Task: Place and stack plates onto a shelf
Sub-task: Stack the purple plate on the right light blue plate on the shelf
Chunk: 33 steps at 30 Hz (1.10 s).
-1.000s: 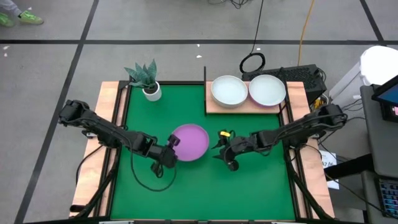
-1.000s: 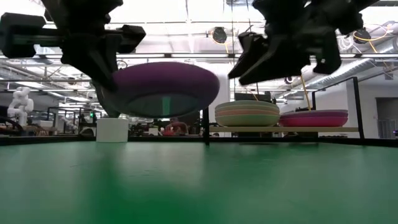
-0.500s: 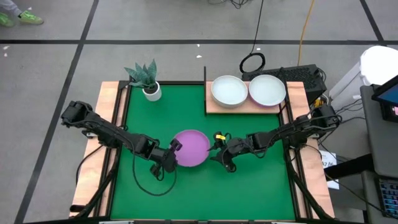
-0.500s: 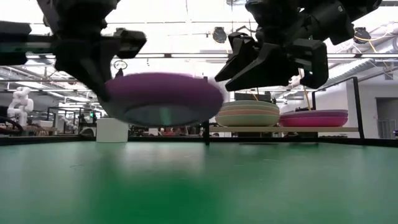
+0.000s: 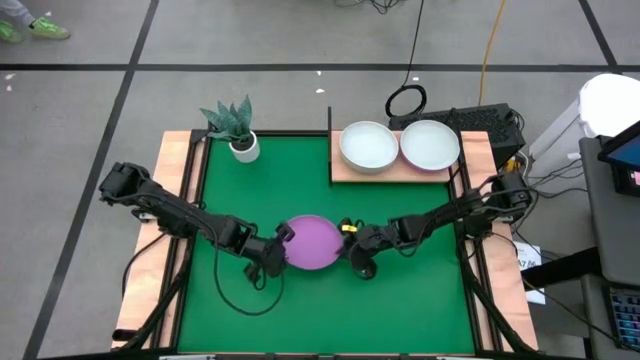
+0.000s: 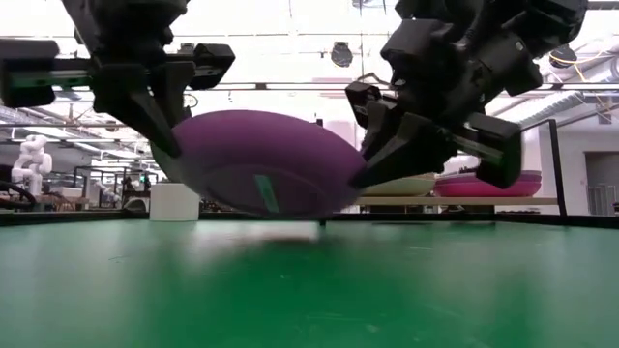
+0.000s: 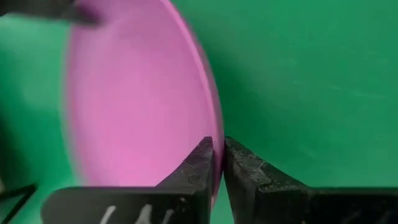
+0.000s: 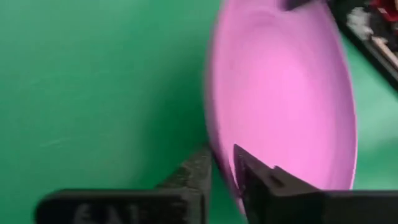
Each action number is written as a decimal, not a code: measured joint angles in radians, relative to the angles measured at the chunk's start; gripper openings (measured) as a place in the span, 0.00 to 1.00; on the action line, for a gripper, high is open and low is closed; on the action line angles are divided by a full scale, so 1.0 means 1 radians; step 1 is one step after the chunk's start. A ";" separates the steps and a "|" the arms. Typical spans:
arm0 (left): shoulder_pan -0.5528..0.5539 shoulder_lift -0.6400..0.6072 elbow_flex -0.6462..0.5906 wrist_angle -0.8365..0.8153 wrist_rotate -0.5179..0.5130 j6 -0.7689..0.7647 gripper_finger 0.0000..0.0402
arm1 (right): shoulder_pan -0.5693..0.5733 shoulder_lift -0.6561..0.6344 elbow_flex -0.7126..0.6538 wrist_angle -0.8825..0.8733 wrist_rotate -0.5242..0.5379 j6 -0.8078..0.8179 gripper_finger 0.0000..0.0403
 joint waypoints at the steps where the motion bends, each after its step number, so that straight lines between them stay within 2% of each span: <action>1: 0.000 0.000 0.000 0.002 -0.022 -0.005 0.09 | 0.001 0.001 -0.001 -0.003 -0.007 -0.005 0.07; 4: 0.001 0.000 0.000 0.020 -0.114 -0.024 0.15 | 0.003 0.001 -0.002 -0.011 -0.021 -0.009 0.02; 9: -0.002 -0.001 0.001 0.078 -0.181 -0.007 0.28 | 0.000 -0.004 -0.003 -0.002 0.008 -0.017 0.01; 17: -0.008 -0.002 0.001 0.200 -0.260 -0.095 0.65 | 0.000 -0.100 -0.002 -0.118 0.027 0.027 0.00; 22: -0.014 -0.002 0.001 0.244 -0.392 -0.175 0.85 | 0.000 -0.203 -0.001 -0.295 0.041 0.072 0.00; 27: -0.027 -0.001 0.000 0.337 -0.525 -0.195 0.93 | 0.000 -0.301 -0.001 -0.440 0.044 0.127 0.00; 33: -0.026 -0.001 0.000 0.360 -0.681 -0.286 0.93 | 0.006 -0.443 -0.001 -0.614 0.198 0.149 0.00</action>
